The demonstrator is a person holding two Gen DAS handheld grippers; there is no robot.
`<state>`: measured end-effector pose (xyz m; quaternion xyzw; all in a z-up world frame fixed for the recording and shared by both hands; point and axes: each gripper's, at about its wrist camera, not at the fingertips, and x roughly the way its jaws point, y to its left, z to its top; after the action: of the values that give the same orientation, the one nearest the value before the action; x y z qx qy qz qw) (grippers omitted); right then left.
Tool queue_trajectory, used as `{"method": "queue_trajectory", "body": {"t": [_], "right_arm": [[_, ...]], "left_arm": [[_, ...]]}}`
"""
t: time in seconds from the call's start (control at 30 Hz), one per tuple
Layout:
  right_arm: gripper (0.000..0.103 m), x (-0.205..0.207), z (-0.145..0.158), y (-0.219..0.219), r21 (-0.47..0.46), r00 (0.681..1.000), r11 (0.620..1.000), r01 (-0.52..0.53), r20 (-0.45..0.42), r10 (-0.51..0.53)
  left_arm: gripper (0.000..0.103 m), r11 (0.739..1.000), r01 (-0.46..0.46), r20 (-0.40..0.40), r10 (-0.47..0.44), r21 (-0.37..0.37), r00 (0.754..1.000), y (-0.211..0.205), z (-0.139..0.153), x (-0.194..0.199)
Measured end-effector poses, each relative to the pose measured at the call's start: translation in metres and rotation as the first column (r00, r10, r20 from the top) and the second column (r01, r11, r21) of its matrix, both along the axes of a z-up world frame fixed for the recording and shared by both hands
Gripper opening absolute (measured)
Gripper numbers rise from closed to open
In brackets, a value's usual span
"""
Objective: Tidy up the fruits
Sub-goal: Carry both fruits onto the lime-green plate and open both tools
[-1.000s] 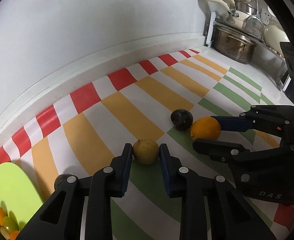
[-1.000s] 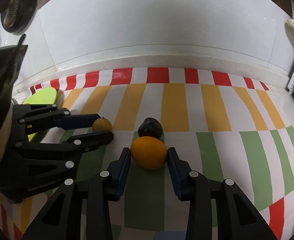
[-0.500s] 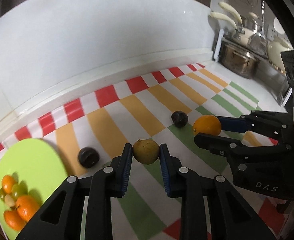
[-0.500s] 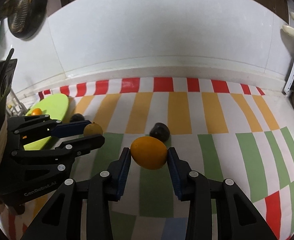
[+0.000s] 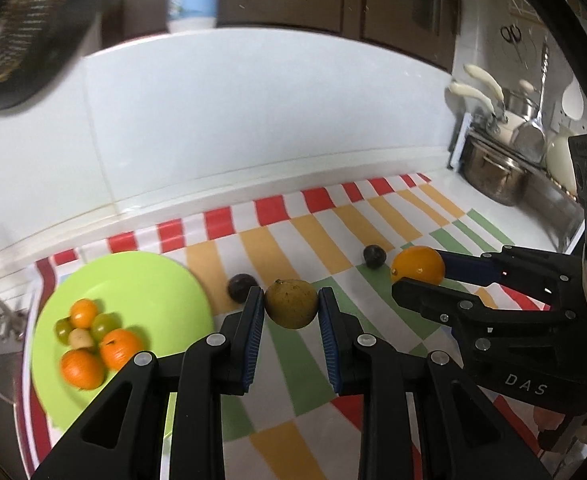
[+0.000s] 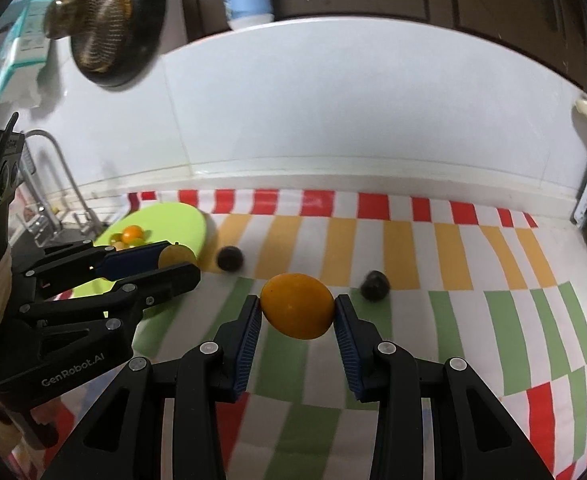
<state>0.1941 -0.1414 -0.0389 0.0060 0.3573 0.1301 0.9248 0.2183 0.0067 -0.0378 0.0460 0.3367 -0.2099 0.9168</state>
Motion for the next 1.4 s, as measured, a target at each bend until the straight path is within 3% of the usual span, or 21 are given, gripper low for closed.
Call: {"method": "queue_trajectory", "body": {"t": [0.37,0.7,1.03,1.4], "right_arm": [[0.038,-0.014,0.020,0.041,0.014,0.994,0.995,-0.101,0.047,0.100],[0.038,-0.010,0.030,0.081,0.033,0.978,0.981,-0.192,0.084,0.189],[0.038,0.006,0.030,0.117,0.034,0.957,0.960,-0.278,0.092,0.274],[0.038,0.038,0.011,0.151,0.018,0.951,0.951,-0.307,0.049,0.306]], "left_arm": [[0.027,0.989,-0.144,0.024,0.144,-0.017,0.989,0.047,0.011,-0.032],[0.027,0.963,-0.269,0.057,0.270,-0.023,0.961,0.089,0.020,-0.047],[0.027,0.929,-0.371,0.076,0.371,-0.017,0.926,0.122,0.016,-0.043],[0.027,0.900,-0.435,0.058,0.433,0.039,0.900,0.151,-0.005,-0.018]]}}
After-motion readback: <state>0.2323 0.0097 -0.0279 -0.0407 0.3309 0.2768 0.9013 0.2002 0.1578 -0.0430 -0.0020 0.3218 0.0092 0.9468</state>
